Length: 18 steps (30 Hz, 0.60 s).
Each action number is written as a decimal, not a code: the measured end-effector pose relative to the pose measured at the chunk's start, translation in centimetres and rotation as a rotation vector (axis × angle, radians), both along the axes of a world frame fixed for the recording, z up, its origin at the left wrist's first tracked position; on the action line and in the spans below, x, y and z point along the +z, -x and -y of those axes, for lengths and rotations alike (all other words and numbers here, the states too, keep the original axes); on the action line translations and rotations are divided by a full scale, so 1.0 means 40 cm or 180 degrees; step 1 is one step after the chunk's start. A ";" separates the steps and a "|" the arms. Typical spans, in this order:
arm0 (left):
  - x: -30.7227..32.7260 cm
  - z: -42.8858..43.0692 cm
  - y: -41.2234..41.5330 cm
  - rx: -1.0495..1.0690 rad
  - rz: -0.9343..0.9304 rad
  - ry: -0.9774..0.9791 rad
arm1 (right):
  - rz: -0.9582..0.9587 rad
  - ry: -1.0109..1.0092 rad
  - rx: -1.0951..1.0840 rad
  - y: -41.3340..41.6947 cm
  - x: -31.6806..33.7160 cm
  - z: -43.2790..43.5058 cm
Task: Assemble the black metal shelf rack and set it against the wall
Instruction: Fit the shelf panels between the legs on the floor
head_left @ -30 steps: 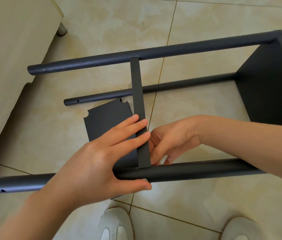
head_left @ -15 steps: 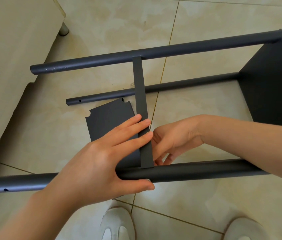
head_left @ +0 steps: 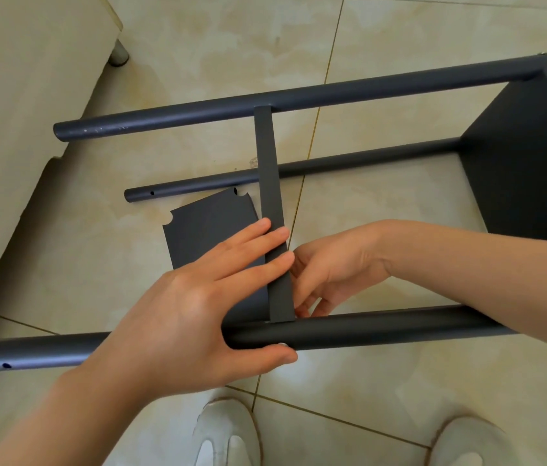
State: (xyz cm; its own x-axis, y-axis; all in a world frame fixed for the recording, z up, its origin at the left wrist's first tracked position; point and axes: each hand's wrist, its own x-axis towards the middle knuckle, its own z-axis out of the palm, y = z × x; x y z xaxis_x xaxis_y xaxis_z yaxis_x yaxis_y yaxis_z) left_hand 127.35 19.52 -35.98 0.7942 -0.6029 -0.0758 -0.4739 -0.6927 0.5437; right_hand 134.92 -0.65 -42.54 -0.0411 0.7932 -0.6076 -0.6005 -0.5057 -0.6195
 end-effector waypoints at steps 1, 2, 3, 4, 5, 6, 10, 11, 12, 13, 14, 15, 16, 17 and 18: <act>0.001 -0.002 -0.001 0.0011 0.0017 -0.0002 | 0.0049 0.0023 0.0013 -0.001 0.002 -0.004; 0.001 -0.005 -0.002 0.0017 0.0028 -0.0007 | 0.0085 0.0047 0.0019 -0.001 0.004 -0.009; 0.002 -0.007 0.000 0.0010 0.0019 -0.0016 | 0.0093 0.0073 0.0016 0.001 0.006 -0.012; 0.002 -0.009 0.001 -0.0002 0.0002 -0.0024 | 0.0088 0.0108 0.0019 0.003 0.007 -0.013; 0.001 -0.011 0.001 -0.0012 0.0007 -0.0033 | 0.0080 0.0154 0.0039 0.003 0.007 -0.014; 0.000 -0.013 0.000 -0.0016 0.0036 -0.0041 | 0.0057 0.0192 0.0062 0.001 0.009 -0.014; -0.004 -0.010 -0.002 -0.0014 0.0076 -0.0077 | 0.0001 0.0232 0.0120 0.002 0.025 -0.016; -0.005 -0.010 -0.002 -0.0005 0.0090 -0.0081 | 0.0007 0.0268 0.0116 0.002 0.027 -0.016; -0.006 -0.010 -0.001 -0.0011 0.0100 -0.0088 | 0.0007 0.0305 0.0108 0.005 0.030 -0.016; -0.007 -0.010 0.000 -0.0033 0.0105 -0.0098 | 0.0028 0.0344 0.0104 0.009 0.033 -0.016; -0.007 -0.011 -0.002 -0.0071 0.0134 -0.0116 | 0.0085 0.0389 0.0100 0.011 0.036 -0.015; -0.008 -0.012 -0.004 -0.0111 0.0195 -0.0143 | 0.0163 0.0443 0.0082 0.015 0.040 -0.015; -0.009 -0.012 -0.004 -0.0141 0.0254 -0.0177 | 0.0234 0.0497 0.0039 0.018 0.044 -0.013; -0.010 -0.011 -0.005 -0.0158 0.0292 -0.0202 | 0.0290 0.0548 -0.0026 0.021 0.051 -0.011; -0.009 -0.011 -0.005 -0.0159 0.0308 -0.0224 | 0.0354 0.0600 -0.0102 0.024 0.061 -0.007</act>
